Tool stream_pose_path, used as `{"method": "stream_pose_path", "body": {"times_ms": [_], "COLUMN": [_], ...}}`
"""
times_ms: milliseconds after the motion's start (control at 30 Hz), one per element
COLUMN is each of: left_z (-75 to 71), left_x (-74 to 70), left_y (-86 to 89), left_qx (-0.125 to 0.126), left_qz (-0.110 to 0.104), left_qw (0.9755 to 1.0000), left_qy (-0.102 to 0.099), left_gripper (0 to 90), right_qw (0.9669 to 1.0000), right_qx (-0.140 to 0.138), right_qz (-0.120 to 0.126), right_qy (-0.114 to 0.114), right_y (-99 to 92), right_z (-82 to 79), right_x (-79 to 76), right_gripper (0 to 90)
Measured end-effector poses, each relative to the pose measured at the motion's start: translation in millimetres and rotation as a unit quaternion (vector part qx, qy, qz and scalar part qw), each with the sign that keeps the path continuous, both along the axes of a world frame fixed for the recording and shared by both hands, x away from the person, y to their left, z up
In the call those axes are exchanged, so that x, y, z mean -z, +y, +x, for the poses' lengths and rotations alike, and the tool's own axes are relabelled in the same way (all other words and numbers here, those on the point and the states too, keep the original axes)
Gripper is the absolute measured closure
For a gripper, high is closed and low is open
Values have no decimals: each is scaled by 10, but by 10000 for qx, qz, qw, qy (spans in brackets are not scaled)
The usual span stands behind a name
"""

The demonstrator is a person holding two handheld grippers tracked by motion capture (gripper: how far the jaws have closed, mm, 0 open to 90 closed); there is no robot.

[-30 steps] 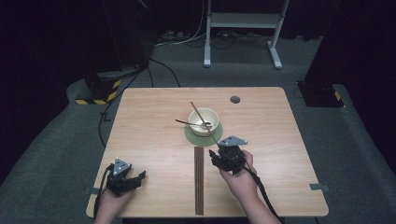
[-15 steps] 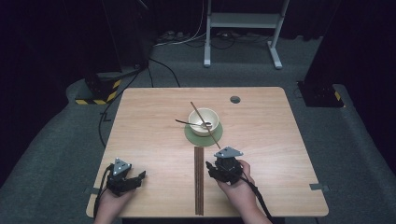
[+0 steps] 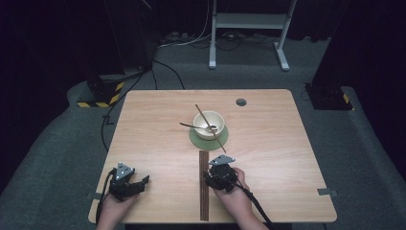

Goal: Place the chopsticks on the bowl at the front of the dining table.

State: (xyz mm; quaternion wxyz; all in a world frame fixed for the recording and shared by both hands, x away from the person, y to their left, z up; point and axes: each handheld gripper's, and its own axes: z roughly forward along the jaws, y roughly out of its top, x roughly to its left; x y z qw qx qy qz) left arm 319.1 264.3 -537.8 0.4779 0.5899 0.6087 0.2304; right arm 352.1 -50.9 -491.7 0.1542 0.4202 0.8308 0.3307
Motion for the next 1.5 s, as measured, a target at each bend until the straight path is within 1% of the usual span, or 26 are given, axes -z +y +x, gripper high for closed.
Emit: {"method": "stream_pose_path", "body": {"times_ms": [33,133,167,200,233,333,433,467,500,567,600,767,800,867,933,967,1000,1033,1067,1100,1133,1200,1267,1333,1500], "left_z": [-1,0,-1,-1,0,-2,-2,-3,-2,-2,-2,-2,-2,-2,-2,-2,-2,-2,-2,0,-1,-2,-2,0,0], "left_x": [-1,1,1,1,0,1,1,1,1,1,1,3,3,3,3,3,3,3,3,3,3,3,3,4,4], "left_y": [2,-3,-2,0,0,-1,-1,-1,-2,-3,-3,-4,-4,-4,-5,-6,-6,-5,-6,-11,-10,-4,-4,-12,-13], "left_qx": [10,-4,-4,7,4,27,26,29,33,32,32,29,26,31,28,24,24,29,24,8,9,31,32,8,7], "left_qz": [0,6,21,28,6,49,40,44,40,36,36,58,55,64,64,55,55,64,57,25,35,64,68,26,28], "left_qw": [10000,10000,10000,10000,10000,10000,10000,10000,10000,10000,10000,10000,10000,10000,10000,10000,10000,10000,10000,10000,10000,10000,10000,10000,10000], "left_qy": [5,-5,-2,-1,1,6,6,7,0,-5,-5,-4,-4,-3,-4,-7,-7,-4,-7,-15,-8,-3,-2,-18,-18], "left_gripper": [305,305,305,304,304,302,301,301,300,298,299,298,298,298,298,298,298,298,298,298,298,298,298,298,298], "right_qw": [10000,10000,10000,9999,9999,9997,9998,9996,9997,9996,9996,9993,9994,9993,9994,9992,9992,9992,9993,9992,9991,9991,9988,9988,9985], "right_qx": [-24,29,-2,54,48,74,84,62,35,80,56,39,34,70,60,148,148,157,162,179,227,228,273,269,382], "right_qz": [-21,-47,-66,-66,-92,-133,-162,-171,-200,-210,-236,-243,-239,-232,-238,-239,-239,-238,-263,-260,-246,-258,-287,-304,-297], "right_qy": [8,47,56,62,49,169,116,203,137,189,147,269,236,272,233,268,268,275,230,249,254,257,271,279,268], "right_y": [8,26,25,32,30,35,41,37,36,35,27,-2,-11,-34,-46,-74,-74,-123,-139,-164,-185,-213,-287,-314,-439], "right_z": [10,21,32,36,43,64,72,75,81,76,80,81,84,84,90,89,89,97,102,104,104,107,113,117,134], "right_x": [13,36,42,55,60,91,115,119,131,144,151,169,176,171,175,172,172,169,172,169,170,169,163,160,161], "right_gripper": [532,542,548,553,558,562,579,586,593,607,620,657,662,671,675,687,687,709,715,723,730,746,775,787,810]}}
